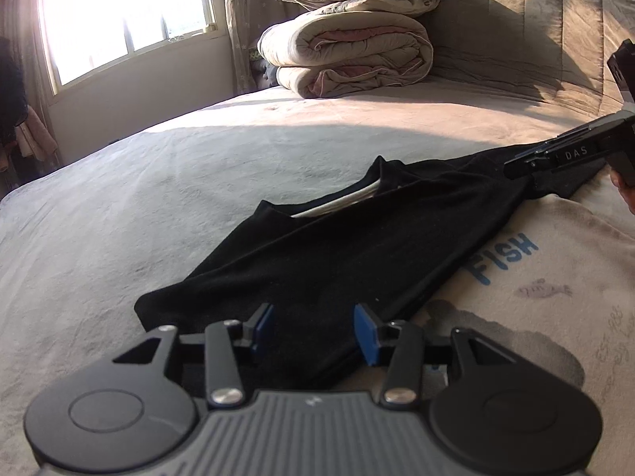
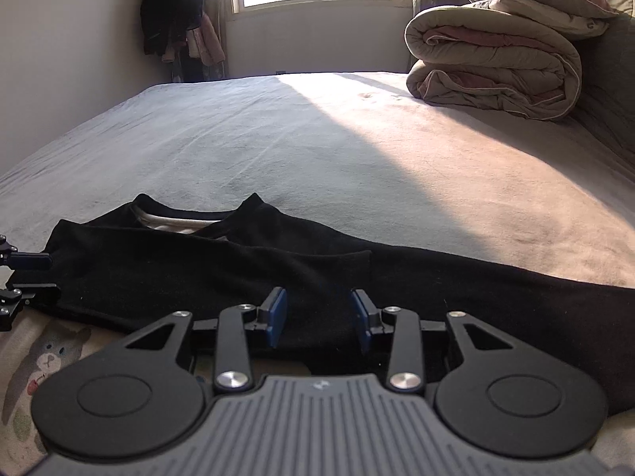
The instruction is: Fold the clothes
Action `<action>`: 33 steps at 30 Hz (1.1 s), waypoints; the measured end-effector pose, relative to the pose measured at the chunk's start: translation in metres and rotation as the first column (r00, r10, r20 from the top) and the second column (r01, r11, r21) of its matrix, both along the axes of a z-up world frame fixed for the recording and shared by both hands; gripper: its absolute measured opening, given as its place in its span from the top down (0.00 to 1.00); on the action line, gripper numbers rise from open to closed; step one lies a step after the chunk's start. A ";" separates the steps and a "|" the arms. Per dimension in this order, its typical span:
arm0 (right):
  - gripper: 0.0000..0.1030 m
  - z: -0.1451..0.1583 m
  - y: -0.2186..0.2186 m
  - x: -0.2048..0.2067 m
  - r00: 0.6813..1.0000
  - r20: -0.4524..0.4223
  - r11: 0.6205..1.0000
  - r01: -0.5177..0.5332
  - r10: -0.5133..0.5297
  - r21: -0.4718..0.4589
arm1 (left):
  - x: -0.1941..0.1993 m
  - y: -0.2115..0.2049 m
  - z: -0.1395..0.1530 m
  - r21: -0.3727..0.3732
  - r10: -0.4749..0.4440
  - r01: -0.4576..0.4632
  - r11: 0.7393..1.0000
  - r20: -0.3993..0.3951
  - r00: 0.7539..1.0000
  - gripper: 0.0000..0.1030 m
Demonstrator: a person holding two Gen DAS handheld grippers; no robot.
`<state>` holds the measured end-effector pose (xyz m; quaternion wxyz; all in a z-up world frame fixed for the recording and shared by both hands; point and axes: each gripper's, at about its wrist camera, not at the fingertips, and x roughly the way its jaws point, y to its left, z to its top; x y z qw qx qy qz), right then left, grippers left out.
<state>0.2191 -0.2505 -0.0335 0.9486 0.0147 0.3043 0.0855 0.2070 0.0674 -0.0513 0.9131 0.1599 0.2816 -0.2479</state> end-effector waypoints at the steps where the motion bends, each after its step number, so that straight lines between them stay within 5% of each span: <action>1: 0.62 0.001 -0.001 -0.006 1.000 0.003 1.000 -0.022 0.022 0.005 | -0.003 0.001 -0.002 0.013 -0.008 0.008 1.000 -0.003 1.000 0.56; 4: 0.62 0.000 0.007 -0.019 0.994 0.012 0.993 -0.108 0.109 -0.041 | -0.010 0.002 -0.008 0.056 -0.027 0.028 0.998 -0.015 1.000 0.56; 10: 0.60 -0.016 0.043 -0.016 0.971 -0.013 0.916 -0.230 0.239 -0.328 | -0.010 -0.002 -0.010 0.096 -0.024 0.023 0.995 0.005 1.000 0.57; 13: 0.60 -0.025 0.050 -0.009 0.963 -0.034 0.872 -0.258 0.268 -0.417 | -0.011 0.001 -0.008 0.088 -0.027 0.026 0.996 0.007 1.000 0.77; 14: 0.63 -0.027 0.051 -0.008 0.961 -0.035 0.859 -0.262 0.275 -0.440 | -0.011 0.001 -0.007 0.085 -0.028 0.028 0.996 0.007 1.000 0.91; 15: 0.71 -0.027 0.051 -0.010 0.960 -0.027 0.849 -0.261 0.280 -0.459 | -0.011 0.002 -0.007 0.082 -0.030 0.029 0.996 0.007 1.000 0.92; 16: 0.97 -0.026 0.051 -0.011 0.958 -0.020 0.839 -0.259 0.285 -0.478 | -0.011 0.003 -0.006 0.080 -0.031 0.030 0.996 0.007 0.999 0.93; 23: 0.96 -0.021 0.045 -0.026 0.948 0.014 0.798 -0.259 0.317 -0.544 | -0.013 0.010 -0.001 0.059 -0.041 0.040 0.997 0.010 0.999 0.95; 28: 0.94 -0.033 0.046 -0.018 0.947 -0.065 0.781 -0.298 0.315 -0.548 | -0.014 0.008 -0.003 0.086 -0.053 0.055 0.995 -0.016 0.998 0.93; 33: 0.64 -0.021 0.033 -0.019 0.963 -0.082 0.839 -0.263 0.256 -0.476 | -0.017 0.009 0.003 0.059 -0.052 0.054 0.997 -0.036 0.998 0.71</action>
